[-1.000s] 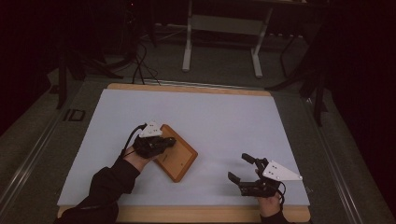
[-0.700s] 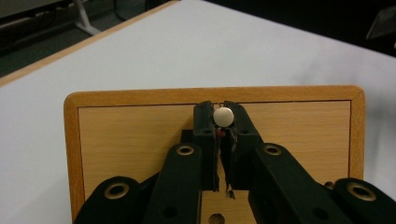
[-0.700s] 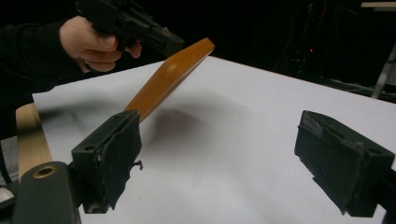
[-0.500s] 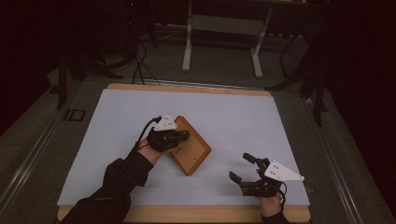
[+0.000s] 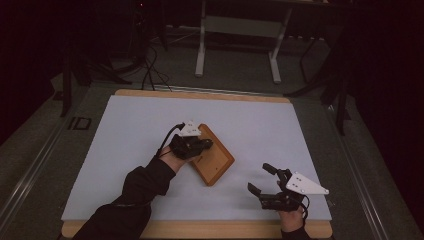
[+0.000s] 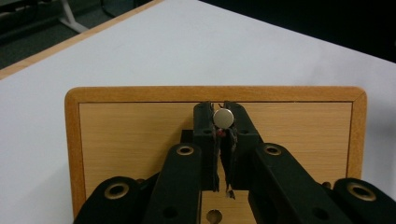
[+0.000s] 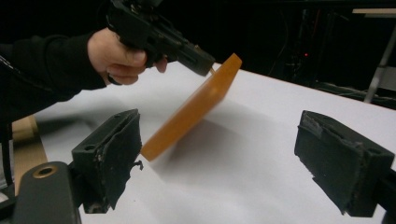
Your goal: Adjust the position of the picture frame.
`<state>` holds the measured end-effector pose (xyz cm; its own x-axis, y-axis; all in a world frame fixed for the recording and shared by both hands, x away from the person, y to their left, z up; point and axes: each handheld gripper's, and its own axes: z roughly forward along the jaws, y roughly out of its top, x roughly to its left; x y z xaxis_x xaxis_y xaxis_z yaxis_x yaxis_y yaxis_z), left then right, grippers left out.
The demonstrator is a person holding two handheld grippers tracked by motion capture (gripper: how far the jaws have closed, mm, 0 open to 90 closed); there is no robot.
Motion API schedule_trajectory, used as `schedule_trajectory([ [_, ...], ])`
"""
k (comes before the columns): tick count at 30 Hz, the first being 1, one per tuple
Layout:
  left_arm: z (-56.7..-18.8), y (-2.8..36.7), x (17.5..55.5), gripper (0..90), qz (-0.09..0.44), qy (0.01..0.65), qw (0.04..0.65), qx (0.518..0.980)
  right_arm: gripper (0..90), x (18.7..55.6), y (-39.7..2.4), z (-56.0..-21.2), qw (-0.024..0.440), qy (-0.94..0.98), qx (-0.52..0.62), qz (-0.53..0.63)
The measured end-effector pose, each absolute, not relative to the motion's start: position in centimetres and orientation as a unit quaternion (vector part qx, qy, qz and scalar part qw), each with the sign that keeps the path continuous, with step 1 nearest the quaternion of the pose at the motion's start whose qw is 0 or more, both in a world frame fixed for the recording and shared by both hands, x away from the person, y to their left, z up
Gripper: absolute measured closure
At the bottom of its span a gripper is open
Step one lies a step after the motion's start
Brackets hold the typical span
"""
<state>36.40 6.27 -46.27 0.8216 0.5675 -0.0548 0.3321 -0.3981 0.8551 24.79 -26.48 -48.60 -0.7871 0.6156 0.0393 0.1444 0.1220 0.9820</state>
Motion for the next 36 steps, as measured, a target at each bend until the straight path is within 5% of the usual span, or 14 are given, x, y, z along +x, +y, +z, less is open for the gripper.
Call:
schedule_trajectory([
  [36, -50.4, -1.0, 41.3, 85.6, 0.106, 0.275, 0.429, 0.854, 14.2, 24.8, -27.1, -48.5, 0.197, 0.718, 0.267, 0.612],
])
